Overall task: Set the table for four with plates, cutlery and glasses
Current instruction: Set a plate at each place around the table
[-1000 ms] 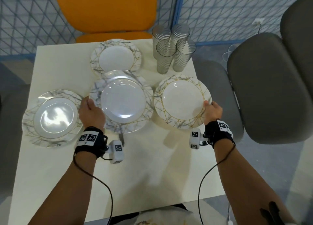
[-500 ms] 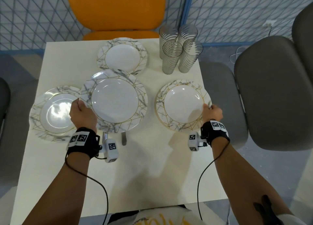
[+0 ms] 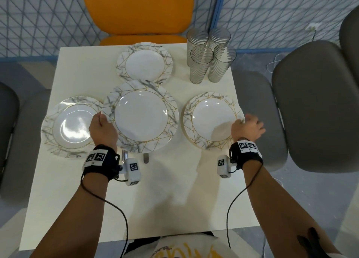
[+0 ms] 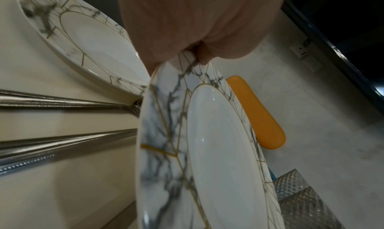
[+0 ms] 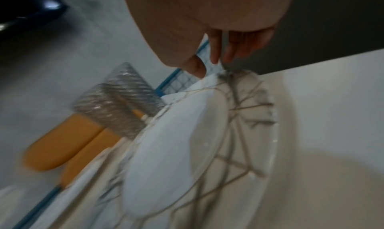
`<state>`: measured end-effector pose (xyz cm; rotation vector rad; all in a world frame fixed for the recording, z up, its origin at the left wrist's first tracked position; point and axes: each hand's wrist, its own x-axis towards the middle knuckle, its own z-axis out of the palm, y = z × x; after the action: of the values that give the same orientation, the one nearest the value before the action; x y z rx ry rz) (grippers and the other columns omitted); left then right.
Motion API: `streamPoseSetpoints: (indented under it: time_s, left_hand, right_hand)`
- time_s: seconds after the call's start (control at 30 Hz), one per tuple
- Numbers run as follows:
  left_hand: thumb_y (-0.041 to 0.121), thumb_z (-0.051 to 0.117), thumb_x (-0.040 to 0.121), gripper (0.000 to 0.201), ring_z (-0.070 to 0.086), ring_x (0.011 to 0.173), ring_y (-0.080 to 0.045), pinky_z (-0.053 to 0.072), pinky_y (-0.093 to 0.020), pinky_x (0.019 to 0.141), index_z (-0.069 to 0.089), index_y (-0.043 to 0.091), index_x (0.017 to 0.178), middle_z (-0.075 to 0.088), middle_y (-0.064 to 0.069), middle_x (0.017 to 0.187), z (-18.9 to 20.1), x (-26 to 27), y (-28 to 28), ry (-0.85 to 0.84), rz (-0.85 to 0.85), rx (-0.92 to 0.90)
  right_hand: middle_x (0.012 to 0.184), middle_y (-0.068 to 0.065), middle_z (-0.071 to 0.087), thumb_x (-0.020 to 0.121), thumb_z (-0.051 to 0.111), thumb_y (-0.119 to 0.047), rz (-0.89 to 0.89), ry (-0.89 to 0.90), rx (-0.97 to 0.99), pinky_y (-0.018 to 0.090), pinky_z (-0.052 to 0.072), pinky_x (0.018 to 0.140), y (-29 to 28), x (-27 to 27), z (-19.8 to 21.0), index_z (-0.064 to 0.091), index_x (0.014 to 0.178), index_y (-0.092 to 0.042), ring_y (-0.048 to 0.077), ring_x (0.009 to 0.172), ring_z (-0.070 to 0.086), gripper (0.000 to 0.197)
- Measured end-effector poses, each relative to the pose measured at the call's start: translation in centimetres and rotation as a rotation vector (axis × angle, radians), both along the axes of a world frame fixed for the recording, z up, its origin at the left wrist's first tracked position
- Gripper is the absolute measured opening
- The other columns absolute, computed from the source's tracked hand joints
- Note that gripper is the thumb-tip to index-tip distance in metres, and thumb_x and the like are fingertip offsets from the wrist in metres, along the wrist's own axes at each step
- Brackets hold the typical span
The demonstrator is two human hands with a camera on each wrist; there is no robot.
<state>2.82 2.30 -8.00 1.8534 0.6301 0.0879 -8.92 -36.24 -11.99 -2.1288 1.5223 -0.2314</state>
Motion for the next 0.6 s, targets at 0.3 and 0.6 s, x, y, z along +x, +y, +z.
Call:
streamPoseSetpoints:
  time_s: [0.3,0.6]
  left_hand:
    - [0.022,0.042,0.107,0.034,0.033,0.063,-0.013,0.035,-0.032,0.07,0.048,0.022,0.073,0.035,0.005,0.069,-1.0,-3.9,2.7,0.096,-0.218,-0.133]
    - [0.023,0.051,0.104,0.014,0.061,0.089,-0.025,0.052,-0.038,0.081,0.063,0.025,0.111,0.066,0.0,0.098,-3.7,-9.1,11.1,0.239,-0.415,0.025]
  right_hand:
    - [0.108,-0.002,0.069,0.101,0.052,-0.039,0.622,-0.356,0.485,0.026,0.051,0.083,12.2,2.9,4.4,0.062,0.124,-0.021,0.017,0.091,0.066,0.031]
    - [0.095,-0.001,0.07,0.091,0.066,-0.019,0.704,-0.11,0.471,0.029,0.052,0.088,20.4,-4.0,1.4,0.064,0.113,-0.016,0.015,0.092,0.065,0.023]
